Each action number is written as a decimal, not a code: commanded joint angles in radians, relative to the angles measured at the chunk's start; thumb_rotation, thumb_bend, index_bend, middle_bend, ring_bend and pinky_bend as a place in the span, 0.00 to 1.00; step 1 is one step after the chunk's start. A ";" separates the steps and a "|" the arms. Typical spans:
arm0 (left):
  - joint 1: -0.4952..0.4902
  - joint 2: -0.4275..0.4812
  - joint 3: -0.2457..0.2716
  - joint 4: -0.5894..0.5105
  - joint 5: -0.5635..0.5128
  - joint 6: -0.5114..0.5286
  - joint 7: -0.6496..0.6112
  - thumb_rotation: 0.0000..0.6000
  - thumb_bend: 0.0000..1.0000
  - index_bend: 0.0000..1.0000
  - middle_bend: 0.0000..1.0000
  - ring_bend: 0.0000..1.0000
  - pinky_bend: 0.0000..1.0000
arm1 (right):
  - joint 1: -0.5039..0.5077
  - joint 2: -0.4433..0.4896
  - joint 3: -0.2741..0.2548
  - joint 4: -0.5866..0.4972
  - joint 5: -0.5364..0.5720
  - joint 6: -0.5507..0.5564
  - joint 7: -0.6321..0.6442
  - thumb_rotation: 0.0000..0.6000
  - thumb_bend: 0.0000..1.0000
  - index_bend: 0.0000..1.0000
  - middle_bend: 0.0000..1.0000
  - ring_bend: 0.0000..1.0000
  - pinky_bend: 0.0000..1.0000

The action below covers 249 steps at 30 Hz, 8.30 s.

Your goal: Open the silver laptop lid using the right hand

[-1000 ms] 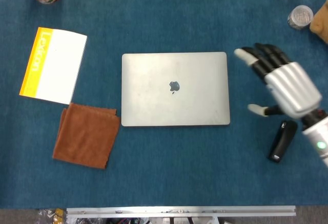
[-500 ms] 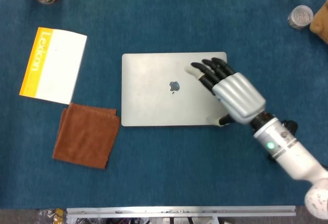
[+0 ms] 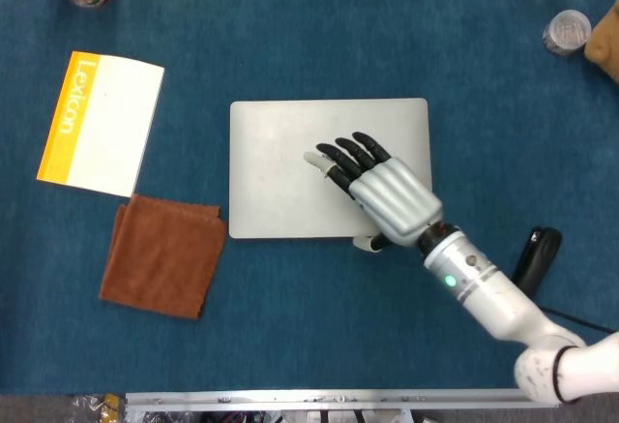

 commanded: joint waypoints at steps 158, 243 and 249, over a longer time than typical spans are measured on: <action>-0.648 -0.414 0.191 0.342 0.191 -0.675 -0.473 0.53 0.46 0.14 0.06 0.03 0.08 | 0.307 -0.135 0.132 0.159 0.212 0.213 -0.373 1.00 0.36 0.03 0.07 0.00 0.04; -0.531 -0.181 0.147 0.138 0.038 -0.473 -0.252 0.44 0.46 0.14 0.06 0.02 0.08 | 0.211 0.278 0.220 -0.016 0.286 0.267 -0.117 1.00 0.36 0.03 0.07 0.00 0.04; -0.454 -0.125 0.132 0.109 0.015 -0.360 -0.232 0.57 0.46 0.14 0.06 0.02 0.08 | 0.100 0.404 0.143 -0.182 0.196 0.356 -0.089 1.00 0.36 0.03 0.09 0.00 0.04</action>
